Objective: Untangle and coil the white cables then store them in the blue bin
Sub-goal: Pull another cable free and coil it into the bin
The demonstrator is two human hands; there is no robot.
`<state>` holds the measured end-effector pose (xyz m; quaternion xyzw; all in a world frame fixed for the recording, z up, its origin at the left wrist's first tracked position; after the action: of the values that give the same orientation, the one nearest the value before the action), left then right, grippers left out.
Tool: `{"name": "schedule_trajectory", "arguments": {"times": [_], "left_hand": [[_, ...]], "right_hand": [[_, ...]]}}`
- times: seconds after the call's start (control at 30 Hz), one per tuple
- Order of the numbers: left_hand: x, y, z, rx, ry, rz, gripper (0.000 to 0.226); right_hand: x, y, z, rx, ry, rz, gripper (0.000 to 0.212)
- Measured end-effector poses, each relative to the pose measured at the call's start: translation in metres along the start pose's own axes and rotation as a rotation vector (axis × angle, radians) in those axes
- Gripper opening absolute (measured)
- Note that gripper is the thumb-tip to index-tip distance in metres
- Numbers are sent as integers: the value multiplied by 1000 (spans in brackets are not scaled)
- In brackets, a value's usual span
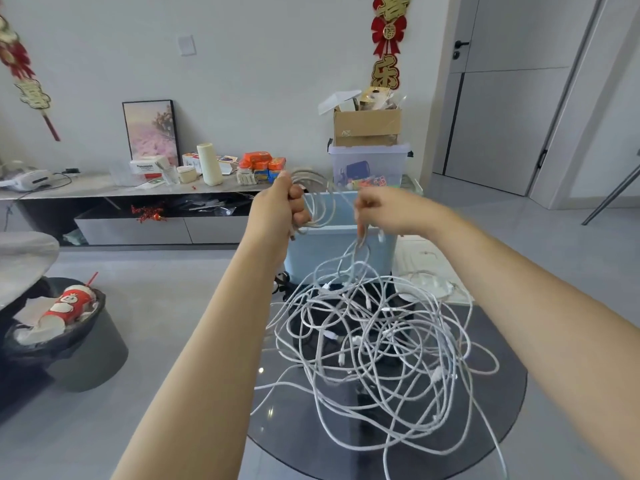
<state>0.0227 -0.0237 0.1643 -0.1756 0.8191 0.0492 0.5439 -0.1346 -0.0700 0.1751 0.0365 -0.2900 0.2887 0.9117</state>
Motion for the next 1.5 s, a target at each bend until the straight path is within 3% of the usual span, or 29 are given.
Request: {"name": "schedule_trajectory", "arguments": {"times": [0.1, 0.2, 0.53, 0.63, 0.83, 1.1, 1.17, 1.27, 1.4, 1.5], "left_hand": [[5, 2, 5, -41, -63, 6, 40], [13, 5, 9, -100, -139, 17, 40], [46, 27, 28, -224, 47, 114, 39], [57, 34, 34, -255, 132, 143, 39], [61, 35, 43, -320, 364, 114, 38], [67, 20, 59, -287, 139, 120, 37], [71, 20, 53, -232, 266, 170, 38], [70, 20, 44, -142, 608, 190, 41], [72, 20, 42, -160, 596, 99, 42], [74, 22, 41, -185, 493, 66, 35]], "right_hand": [[0, 4, 19, -231, -324, -19, 10], [-2, 4, 34, -343, -358, -15, 12], [-50, 13, -19, -89, -254, -202, 33], [-60, 20, -46, -27, -412, -225, 28], [-71, 33, -88, -19, -323, -172, 29], [-75, 37, -65, -144, -422, -118, 13], [-71, 39, -63, -192, -331, -123, 15], [-55, 43, -76, -114, 92, -110, 19], [-30, 49, -85, -78, 385, -32, 25], [-22, 53, -78, -173, 444, 16, 24]]}}
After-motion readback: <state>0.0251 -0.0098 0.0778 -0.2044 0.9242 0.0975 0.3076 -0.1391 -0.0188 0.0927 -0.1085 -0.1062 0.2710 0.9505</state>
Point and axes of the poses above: each hand's wrist, its own y-axis away from the middle knuckle, its own z-axis out of the back of the hand, x = y × z, the point moved 5 cm from there along -y, towards the middle knuckle
